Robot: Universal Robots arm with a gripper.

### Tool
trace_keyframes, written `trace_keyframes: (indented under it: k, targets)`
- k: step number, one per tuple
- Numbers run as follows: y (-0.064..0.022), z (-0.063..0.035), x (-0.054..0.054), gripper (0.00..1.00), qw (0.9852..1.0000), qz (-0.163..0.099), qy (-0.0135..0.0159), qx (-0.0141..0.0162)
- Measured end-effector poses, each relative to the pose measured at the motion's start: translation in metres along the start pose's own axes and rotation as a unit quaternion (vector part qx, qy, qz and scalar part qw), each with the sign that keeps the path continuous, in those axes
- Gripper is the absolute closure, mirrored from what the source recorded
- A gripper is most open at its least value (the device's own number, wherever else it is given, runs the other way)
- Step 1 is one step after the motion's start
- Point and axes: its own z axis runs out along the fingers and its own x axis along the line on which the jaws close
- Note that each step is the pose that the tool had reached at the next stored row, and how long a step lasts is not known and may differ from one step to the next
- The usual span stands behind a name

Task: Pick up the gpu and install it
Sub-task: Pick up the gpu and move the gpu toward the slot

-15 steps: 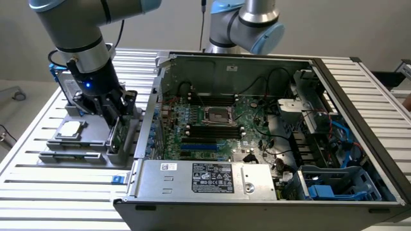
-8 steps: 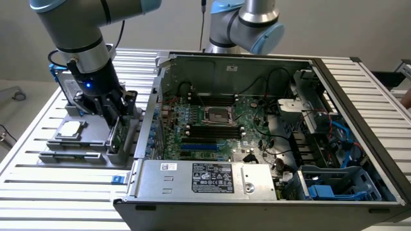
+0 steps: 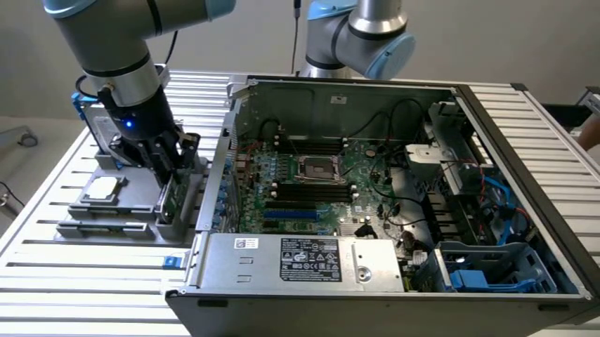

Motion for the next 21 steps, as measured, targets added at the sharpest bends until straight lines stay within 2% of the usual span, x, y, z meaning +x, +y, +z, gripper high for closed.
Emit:
trace_keyframes:
  k: [2, 4, 14, 21]
  targets:
    - [0.0, 0.0, 0.0, 0.67, 1.0, 0.0, -0.0003, 0.0005]
    - [0.0001, 0.0, 0.0, 0.74, 1.0, 0.001, -0.0006, 0.0012]
    - [0.0002, 0.0005, 0.0, 0.74, 1.0, 0.002, -0.0023, 0.0067]
    - [0.0002, 0.0008, 0.0, 0.74, 1.0, 0.002, -0.0027, 0.0081]
